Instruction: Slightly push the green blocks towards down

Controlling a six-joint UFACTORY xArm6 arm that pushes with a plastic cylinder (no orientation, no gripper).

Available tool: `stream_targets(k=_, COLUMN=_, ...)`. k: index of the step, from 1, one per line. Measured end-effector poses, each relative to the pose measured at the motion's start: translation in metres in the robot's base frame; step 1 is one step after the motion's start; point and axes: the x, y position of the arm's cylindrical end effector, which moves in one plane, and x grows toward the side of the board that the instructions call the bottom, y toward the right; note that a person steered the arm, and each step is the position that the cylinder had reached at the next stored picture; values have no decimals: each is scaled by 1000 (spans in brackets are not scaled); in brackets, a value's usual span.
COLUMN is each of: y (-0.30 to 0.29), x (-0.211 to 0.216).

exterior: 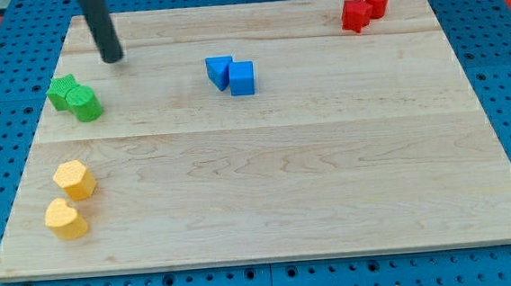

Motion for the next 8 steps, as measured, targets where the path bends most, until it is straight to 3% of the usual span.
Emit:
stream_targets(k=1, y=-66, x=-9)
stream_targets(k=2, y=-80, x=-4)
stream_targets(k=4, y=-77, x=43)
stream_targets(k=8, y=-74, x=51)
